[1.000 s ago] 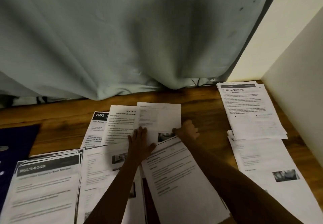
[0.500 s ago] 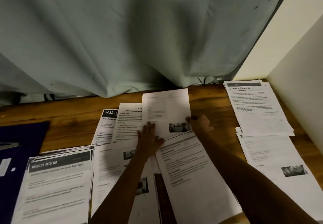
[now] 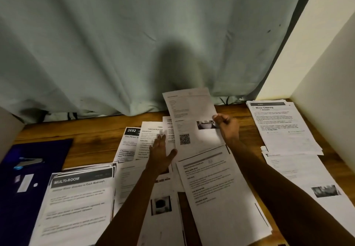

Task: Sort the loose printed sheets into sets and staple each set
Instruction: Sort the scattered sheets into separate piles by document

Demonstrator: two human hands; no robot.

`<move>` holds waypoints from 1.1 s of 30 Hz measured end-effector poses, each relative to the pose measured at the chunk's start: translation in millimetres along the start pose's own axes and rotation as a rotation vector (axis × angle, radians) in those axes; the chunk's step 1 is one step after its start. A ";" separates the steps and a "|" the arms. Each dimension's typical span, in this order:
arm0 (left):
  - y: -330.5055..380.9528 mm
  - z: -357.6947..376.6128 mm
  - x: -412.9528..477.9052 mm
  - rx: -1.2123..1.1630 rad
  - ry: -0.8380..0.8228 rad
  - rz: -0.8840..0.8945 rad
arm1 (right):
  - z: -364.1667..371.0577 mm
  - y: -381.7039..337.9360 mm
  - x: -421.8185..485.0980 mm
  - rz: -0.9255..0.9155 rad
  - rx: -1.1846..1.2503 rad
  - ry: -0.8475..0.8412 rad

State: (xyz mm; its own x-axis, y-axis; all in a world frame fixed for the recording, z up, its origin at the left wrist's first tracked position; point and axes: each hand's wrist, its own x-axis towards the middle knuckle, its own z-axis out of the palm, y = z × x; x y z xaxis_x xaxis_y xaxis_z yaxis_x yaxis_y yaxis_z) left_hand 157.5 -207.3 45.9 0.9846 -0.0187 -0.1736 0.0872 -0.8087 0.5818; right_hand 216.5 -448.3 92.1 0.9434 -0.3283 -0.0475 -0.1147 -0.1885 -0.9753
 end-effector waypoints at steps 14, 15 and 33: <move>-5.8 -75.1 -43.0 -0.807 0.228 -0.250 | 10.6 -65.5 -63.0 -0.270 0.266 -0.086; -11.2 -76.8 -42.8 -0.862 0.243 -0.260 | 14.2 -61.9 -64.5 -0.239 0.228 -0.088; -84.7 -19.9 -132.4 -0.535 0.294 -0.230 | 80.5 76.3 -178.0 0.020 -0.332 -0.161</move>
State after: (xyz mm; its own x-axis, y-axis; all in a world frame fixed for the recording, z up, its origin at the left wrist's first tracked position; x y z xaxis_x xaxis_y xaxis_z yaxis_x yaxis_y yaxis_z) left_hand 22.7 -124.7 35.4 0.9254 0.3433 -0.1604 0.2893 -0.3668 0.8842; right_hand 64.9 -329.7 8.8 0.9737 -0.1905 -0.1252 -0.2038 -0.4818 -0.8522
